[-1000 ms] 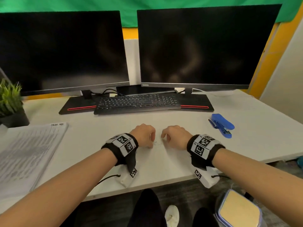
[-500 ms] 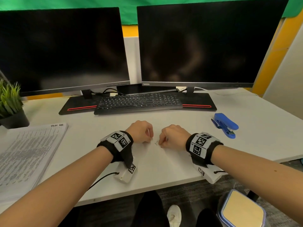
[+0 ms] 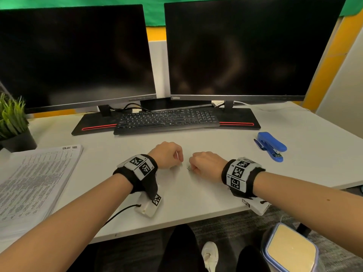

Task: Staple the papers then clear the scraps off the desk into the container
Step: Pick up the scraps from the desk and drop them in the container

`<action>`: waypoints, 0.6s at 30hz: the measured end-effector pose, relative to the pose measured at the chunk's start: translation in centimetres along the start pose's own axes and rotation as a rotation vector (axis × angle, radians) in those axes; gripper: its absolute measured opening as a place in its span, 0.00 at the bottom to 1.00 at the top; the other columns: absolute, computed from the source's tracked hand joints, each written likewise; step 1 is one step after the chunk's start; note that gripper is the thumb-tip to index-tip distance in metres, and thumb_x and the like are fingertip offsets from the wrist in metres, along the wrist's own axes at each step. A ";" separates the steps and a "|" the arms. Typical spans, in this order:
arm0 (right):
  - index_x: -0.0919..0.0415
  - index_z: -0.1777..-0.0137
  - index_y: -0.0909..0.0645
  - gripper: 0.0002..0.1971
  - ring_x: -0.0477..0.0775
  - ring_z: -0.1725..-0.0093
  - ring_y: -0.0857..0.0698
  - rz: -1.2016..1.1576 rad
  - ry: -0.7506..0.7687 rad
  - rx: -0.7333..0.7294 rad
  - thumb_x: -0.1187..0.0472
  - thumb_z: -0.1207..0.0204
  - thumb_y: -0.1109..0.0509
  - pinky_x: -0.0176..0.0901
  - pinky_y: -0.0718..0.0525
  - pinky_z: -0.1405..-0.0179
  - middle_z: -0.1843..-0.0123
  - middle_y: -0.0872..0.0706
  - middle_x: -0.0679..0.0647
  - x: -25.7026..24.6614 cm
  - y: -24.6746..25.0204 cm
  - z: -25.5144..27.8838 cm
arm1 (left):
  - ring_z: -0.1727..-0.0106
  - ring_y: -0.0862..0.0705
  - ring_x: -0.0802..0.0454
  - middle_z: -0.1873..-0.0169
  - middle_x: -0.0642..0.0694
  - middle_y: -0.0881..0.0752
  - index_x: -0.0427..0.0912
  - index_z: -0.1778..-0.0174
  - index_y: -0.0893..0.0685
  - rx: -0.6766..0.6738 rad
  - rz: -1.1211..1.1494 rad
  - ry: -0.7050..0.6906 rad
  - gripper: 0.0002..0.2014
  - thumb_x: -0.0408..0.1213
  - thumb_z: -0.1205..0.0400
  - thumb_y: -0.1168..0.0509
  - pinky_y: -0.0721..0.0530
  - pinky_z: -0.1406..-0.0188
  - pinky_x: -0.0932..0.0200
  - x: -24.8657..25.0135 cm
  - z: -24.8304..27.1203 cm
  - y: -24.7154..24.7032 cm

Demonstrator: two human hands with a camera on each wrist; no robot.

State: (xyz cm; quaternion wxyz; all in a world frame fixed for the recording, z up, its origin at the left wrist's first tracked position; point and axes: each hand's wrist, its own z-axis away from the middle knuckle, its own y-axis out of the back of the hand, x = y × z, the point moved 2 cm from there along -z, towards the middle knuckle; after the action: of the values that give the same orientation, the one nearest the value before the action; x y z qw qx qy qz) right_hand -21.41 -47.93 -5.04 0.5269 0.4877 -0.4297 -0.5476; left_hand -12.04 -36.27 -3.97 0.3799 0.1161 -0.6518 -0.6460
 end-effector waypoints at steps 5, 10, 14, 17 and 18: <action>0.68 0.36 0.26 0.16 0.65 0.35 0.23 0.079 -0.029 -0.050 0.63 0.18 0.47 0.52 0.26 0.41 0.35 0.23 0.65 -0.7 0.2 0.4 | 0.53 0.22 0.52 0.56 0.52 0.19 0.46 0.50 0.13 -0.008 -0.013 0.004 0.07 0.37 0.21 0.33 0.26 0.52 0.59 0.3 0.1 -0.1; 0.69 0.36 0.28 0.15 0.65 0.35 0.24 0.093 -0.052 -0.144 0.62 0.18 0.48 0.55 0.28 0.38 0.35 0.24 0.65 -0.6 0.2 0.2 | 0.53 0.22 0.51 0.57 0.52 0.19 0.46 0.50 0.13 0.002 -0.028 0.004 0.07 0.36 0.20 0.36 0.27 0.53 0.59 0.4 0.3 -0.1; 0.65 0.39 0.27 0.15 0.64 0.37 0.24 0.047 -0.088 -0.152 0.59 0.19 0.47 0.54 0.32 0.35 0.38 0.23 0.62 -0.2 -0.2 -0.3 | 0.49 0.19 0.48 0.55 0.50 0.17 0.45 0.49 0.14 0.014 -0.033 0.008 0.08 0.37 0.19 0.36 0.26 0.53 0.59 0.4 0.4 0.1; 0.63 0.42 0.26 0.13 0.62 0.43 0.24 0.014 -0.102 -0.177 0.60 0.20 0.47 0.55 0.33 0.34 0.46 0.26 0.59 0.1 -0.2 -0.4 | 0.50 0.20 0.49 0.49 0.47 0.14 0.45 0.48 0.14 0.024 -0.037 0.010 0.08 0.37 0.19 0.37 0.26 0.52 0.58 0.3 0.4 0.2; 0.62 0.44 0.26 0.11 0.60 0.47 0.26 -0.005 -0.103 -0.175 0.60 0.20 0.47 0.55 0.33 0.34 0.48 0.27 0.57 0.3 -0.1 -0.5 | 0.51 0.21 0.50 0.48 0.46 0.14 0.45 0.48 0.14 0.027 -0.036 0.010 0.08 0.37 0.19 0.37 0.27 0.52 0.58 0.2 0.5 0.2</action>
State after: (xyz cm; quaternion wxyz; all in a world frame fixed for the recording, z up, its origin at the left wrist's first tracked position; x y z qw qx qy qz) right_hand -20.94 -48.16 -5.27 0.5433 0.4121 -0.4056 -0.6087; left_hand -12.41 -36.04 -3.63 0.3697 0.1360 -0.6565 -0.6433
